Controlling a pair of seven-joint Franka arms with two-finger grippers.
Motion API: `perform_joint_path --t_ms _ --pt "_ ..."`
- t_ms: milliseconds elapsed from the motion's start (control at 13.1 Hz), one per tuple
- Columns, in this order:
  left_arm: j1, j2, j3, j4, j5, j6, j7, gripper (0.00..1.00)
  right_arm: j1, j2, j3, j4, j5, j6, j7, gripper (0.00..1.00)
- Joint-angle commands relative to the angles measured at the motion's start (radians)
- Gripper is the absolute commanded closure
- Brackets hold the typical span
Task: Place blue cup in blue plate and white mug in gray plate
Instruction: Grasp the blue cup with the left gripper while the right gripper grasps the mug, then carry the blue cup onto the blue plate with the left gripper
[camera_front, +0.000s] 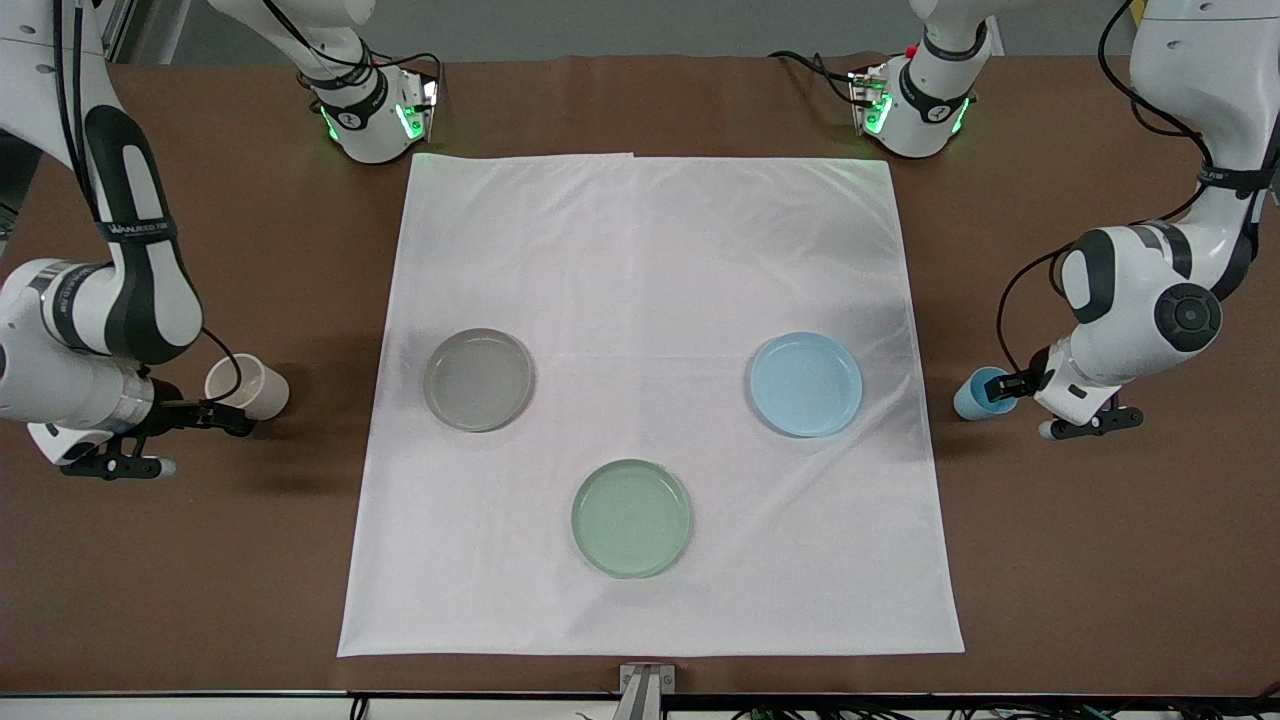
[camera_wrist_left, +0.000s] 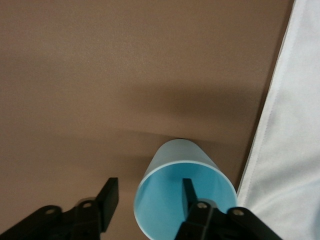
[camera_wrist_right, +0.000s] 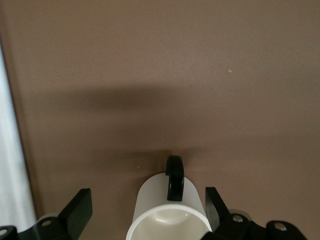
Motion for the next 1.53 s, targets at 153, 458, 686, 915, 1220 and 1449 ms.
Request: perform_joint_path --t_ms 153,458,686,915,1220,1449 --pt "0.004 0.001 -0.006 0.003 0.016 0.012 -0.001 0.94 -0.036 0.011 0.012 -0.080 -0.016 0.110 -0.043 0.01" --pt "0.001 -0.092 -0.097 0.011 0.015 -0.103 -0.038 1.00 -0.041 0.056 0.008 -0.080 -0.042 0.174 -0.045 0.09" --pt "0.000 -0.123 -0.222 0.018 0.015 -0.160 -0.220 1.00 -0.045 0.060 0.008 -0.080 -0.050 0.174 -0.045 0.26" --pt "-0.014 -0.091 -0.312 0.026 0.015 -0.150 -0.383 1.00 -0.048 0.062 0.008 -0.081 -0.050 0.168 -0.045 0.45" --pt "-0.120 -0.014 -0.317 0.018 0.016 -0.072 -0.557 1.00 -0.050 0.062 0.008 -0.080 -0.050 0.168 -0.045 0.65" --pt "-0.135 0.026 -0.317 0.009 0.016 -0.025 -0.587 0.99 -0.050 0.062 0.008 -0.080 -0.050 0.165 -0.045 0.76"
